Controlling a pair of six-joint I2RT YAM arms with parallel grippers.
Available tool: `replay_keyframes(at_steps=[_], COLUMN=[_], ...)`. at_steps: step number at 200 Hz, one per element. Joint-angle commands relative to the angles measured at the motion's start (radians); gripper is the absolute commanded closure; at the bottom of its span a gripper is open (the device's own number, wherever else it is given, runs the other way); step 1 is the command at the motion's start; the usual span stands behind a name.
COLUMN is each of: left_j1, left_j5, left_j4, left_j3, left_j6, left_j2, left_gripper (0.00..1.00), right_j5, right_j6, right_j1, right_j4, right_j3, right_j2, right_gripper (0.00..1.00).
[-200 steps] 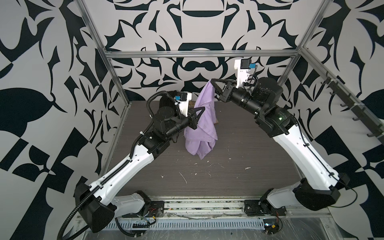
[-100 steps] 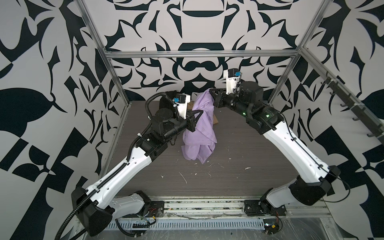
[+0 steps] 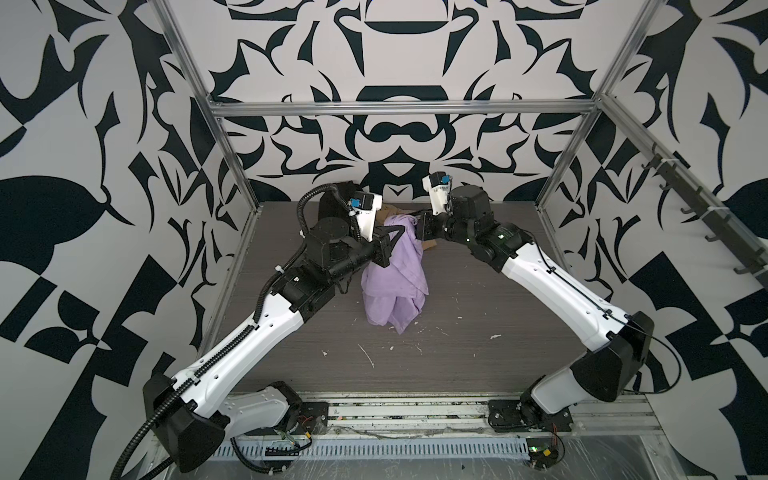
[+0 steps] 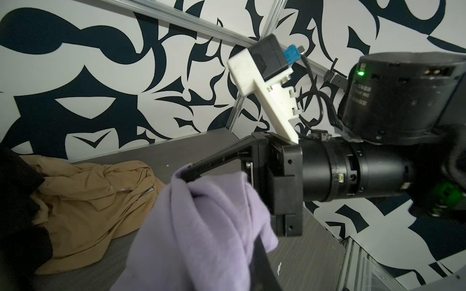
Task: Pick out a specific cloth from the pile
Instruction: 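Open the right gripper and withdraw it while the left gripper holds the cloth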
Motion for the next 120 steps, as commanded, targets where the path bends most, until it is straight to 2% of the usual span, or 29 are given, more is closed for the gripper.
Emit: replay_keyframes(at_steps=[1, 16, 27, 40, 59, 90, 120], left_j1=[-0.001, -0.001, -0.001, -0.001, -0.001, -0.001, -0.001], left_j5=[-0.02, -0.029, -0.035, -0.037, -0.044, -0.057, -0.05], left_j4=[0.102, 0.103, 0.089, 0.053, 0.03, 0.024, -0.014], left_j3=[0.016, 0.017, 0.028, 0.051, 0.066, 0.072, 0.099], left_j6=[0.009, 0.0, -0.006, -0.009, -0.015, -0.032, -0.042], left_j2=[-0.058, -0.056, -0.048, -0.039, -0.035, -0.037, -0.036], left_gripper=[1.0, 1.0, 1.0, 1.0, 1.0, 1.0, 1.0], right_j5=[-0.075, -0.128, -0.16, -0.173, -0.178, -0.18, -0.16], right_j6=[0.037, 0.055, 0.07, 0.093, 0.118, 0.119, 0.075], right_j1=[-0.021, -0.021, -0.023, -0.024, -0.035, -0.071, -0.097], right_j4=[0.065, 0.089, 0.11, 0.145, 0.179, 0.127, 0.102], right_j3=[-0.019, -0.017, -0.024, -0.051, -0.086, -0.087, -0.109], right_j2=[-0.039, -0.051, -0.063, -0.087, -0.127, -0.184, -0.258], right_gripper=[1.0, 0.99, 0.9, 0.74, 0.65, 0.58, 0.57])
